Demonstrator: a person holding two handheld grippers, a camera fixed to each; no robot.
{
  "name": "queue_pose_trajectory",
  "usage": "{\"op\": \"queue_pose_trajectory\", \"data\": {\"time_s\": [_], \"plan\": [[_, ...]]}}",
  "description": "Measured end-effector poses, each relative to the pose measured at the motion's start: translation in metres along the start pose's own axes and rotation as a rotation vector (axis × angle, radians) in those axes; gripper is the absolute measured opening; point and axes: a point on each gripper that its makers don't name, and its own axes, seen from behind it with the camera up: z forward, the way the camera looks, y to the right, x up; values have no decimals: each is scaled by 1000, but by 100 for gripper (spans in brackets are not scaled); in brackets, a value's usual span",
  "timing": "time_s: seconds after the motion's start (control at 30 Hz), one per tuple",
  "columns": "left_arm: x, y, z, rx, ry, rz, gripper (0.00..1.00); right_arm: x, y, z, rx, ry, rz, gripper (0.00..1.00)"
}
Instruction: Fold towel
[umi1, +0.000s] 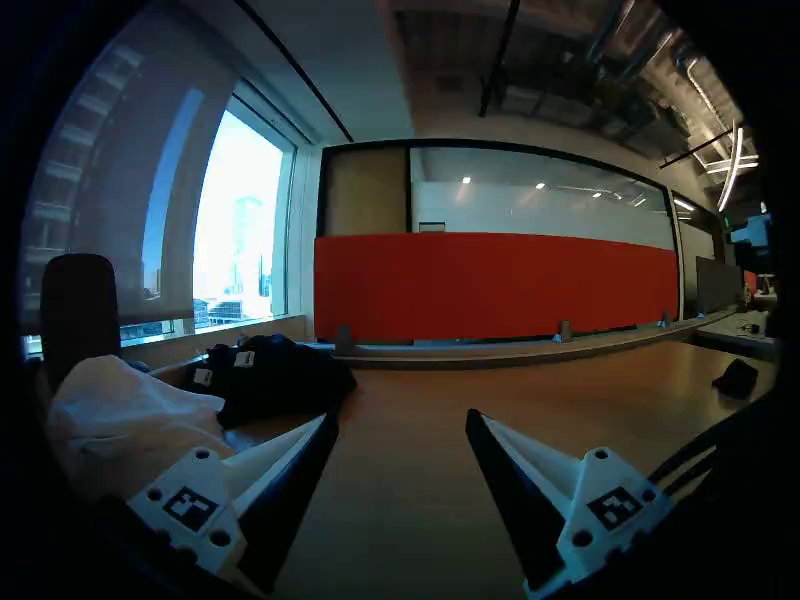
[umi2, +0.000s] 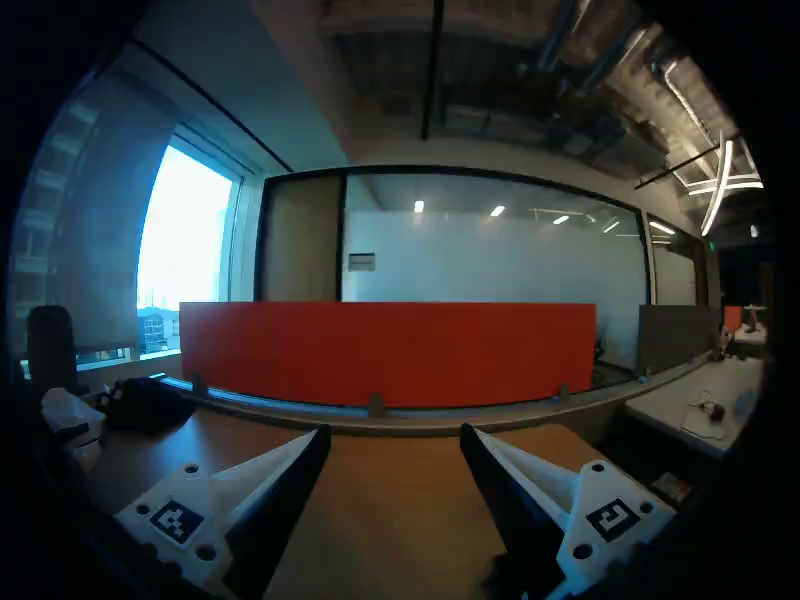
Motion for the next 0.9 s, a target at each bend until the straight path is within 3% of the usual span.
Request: {"op": "queue_pose_trajectory", "data": {"time_s": [0.5,0.9], "plan": [[-2,0,0,0,0,-1,94,-56,26,-6,-19,14,75,100],[-2,0,0,0,0,-1,94,-93,29,-6,-41,24,151,100]]}}
